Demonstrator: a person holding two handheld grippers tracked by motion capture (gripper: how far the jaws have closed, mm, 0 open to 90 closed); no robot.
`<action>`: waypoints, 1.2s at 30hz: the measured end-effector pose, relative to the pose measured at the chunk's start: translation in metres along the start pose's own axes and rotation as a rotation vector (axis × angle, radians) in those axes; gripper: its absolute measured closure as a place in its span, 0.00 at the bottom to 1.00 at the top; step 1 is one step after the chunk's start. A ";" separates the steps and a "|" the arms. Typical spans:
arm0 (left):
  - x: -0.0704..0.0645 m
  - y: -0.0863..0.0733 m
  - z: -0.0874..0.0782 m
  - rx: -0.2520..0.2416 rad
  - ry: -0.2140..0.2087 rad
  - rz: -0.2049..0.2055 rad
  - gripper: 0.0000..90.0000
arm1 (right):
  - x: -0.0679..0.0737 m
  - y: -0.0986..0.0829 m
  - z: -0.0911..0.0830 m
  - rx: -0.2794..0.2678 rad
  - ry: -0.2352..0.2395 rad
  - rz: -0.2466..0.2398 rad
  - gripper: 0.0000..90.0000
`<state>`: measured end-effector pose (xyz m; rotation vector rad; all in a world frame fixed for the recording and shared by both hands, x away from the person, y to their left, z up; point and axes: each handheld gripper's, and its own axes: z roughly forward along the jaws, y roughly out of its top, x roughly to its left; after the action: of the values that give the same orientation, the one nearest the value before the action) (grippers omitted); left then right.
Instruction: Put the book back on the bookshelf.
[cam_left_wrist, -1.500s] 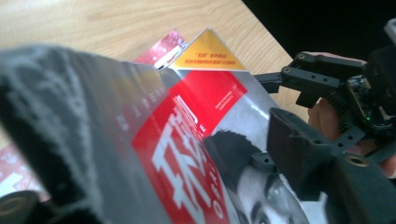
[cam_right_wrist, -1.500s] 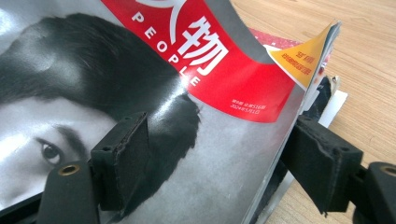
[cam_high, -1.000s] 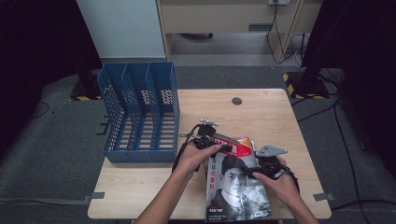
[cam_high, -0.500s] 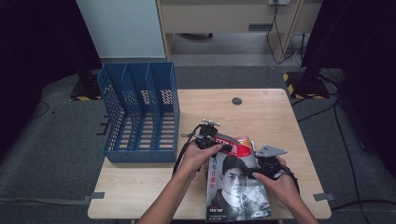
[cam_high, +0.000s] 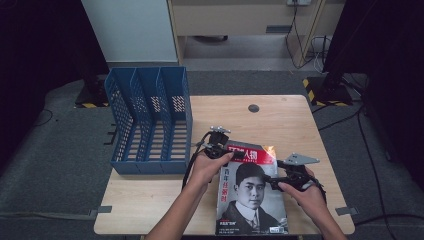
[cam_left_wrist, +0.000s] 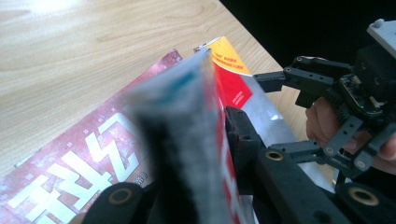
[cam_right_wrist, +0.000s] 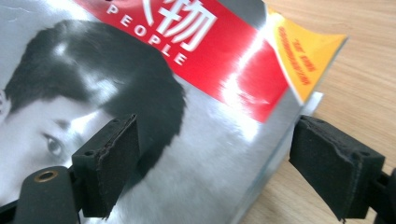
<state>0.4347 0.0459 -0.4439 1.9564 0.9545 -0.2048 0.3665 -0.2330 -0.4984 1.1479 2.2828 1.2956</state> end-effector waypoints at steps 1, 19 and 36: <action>-0.001 0.001 -0.001 0.002 0.016 0.007 0.95 | 0.000 0.000 -0.001 -0.006 0.003 0.002 0.18; -0.010 0.011 -0.027 -0.065 0.017 0.047 0.96 | -0.019 -0.001 -0.013 -0.051 -0.062 0.053 0.16; -0.008 0.018 -0.054 -0.128 0.055 0.058 0.96 | -0.043 -0.014 -0.014 0.020 -0.208 0.118 0.16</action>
<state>0.4295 0.0798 -0.3980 1.8771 0.9221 -0.0554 0.3797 -0.2776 -0.5080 1.3740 2.1104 1.1353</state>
